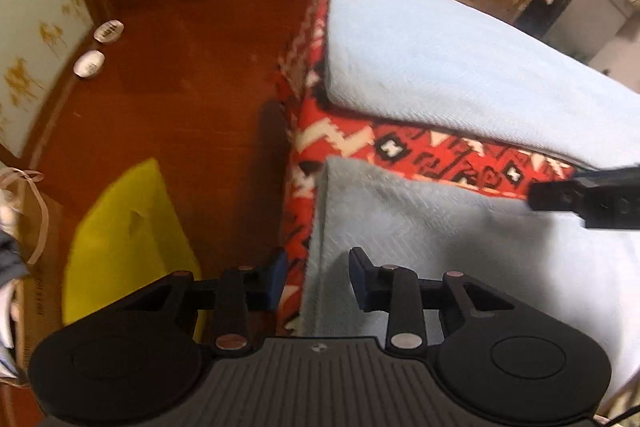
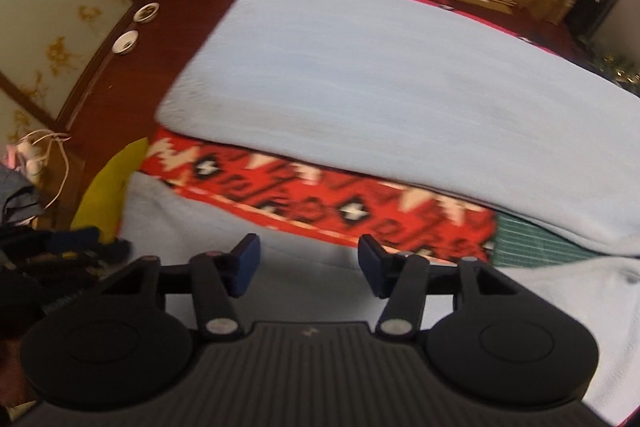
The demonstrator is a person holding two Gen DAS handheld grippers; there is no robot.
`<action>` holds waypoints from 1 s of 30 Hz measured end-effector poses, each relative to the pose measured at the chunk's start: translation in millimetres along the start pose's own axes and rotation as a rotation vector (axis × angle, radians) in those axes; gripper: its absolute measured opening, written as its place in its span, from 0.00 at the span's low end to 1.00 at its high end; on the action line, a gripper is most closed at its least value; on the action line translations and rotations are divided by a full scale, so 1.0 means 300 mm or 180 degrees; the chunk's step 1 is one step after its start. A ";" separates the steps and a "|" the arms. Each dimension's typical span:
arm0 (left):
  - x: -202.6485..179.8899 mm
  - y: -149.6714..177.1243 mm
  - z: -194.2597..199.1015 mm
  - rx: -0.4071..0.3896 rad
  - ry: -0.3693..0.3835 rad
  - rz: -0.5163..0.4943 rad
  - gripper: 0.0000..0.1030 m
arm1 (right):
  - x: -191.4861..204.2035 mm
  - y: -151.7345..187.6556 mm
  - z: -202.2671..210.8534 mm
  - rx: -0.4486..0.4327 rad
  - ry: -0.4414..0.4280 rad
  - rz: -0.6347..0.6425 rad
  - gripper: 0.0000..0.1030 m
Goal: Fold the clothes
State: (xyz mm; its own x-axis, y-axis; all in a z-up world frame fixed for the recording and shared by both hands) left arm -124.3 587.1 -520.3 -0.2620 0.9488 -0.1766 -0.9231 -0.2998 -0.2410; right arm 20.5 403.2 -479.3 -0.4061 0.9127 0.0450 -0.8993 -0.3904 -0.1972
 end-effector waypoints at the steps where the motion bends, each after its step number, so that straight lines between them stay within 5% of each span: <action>1: 0.001 0.007 -0.006 0.0011 0.0078 0.0032 0.32 | 0.020 -0.008 -0.004 0.0008 -0.0006 0.0030 0.56; 4: 0.001 0.023 -0.018 -0.0058 0.0183 0.0125 0.32 | 0.042 -0.018 -0.047 0.0032 -0.0008 0.0110 0.56; 8: 0.018 0.040 -0.014 -0.0049 0.0323 0.0235 0.17 | 0.059 -0.016 -0.047 0.0071 -0.0034 0.0173 0.57; 13: 0.054 0.045 0.019 -0.0034 0.0660 0.0526 0.14 | 0.081 -0.021 -0.049 0.0182 -0.0237 0.0202 0.58; 21: -0.014 0.061 0.051 -0.0076 0.0840 0.0361 0.11 | 0.157 -0.086 -0.068 0.0480 -0.0788 -0.0057 0.58; 25: -0.059 0.075 0.054 -0.0061 0.0894 0.0264 0.10 | 0.230 -0.118 -0.095 0.0602 -0.0849 0.0086 0.57; 30: -0.086 0.083 0.056 -0.0068 0.0867 0.0181 0.10 | 0.277 -0.119 -0.127 0.0556 -0.0513 0.0325 0.25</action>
State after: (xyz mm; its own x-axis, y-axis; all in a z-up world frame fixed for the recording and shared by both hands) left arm -145.2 557.0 -505.6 -0.2253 0.8694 -0.4398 -0.9021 -0.3567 -0.2428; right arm 24.9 497.7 -506.0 -0.5042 0.8420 0.1917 -0.8611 -0.5071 -0.0373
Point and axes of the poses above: each gripper's, at about its wrist camera, not at the fingertips, and z roughly against the way its jaws point, x to its left, y to its underside, the point moved 5 cm from there along -z, roughly the way its jaws point, and after that the axes turned 9 degrees about x, right-handed, at the moved point
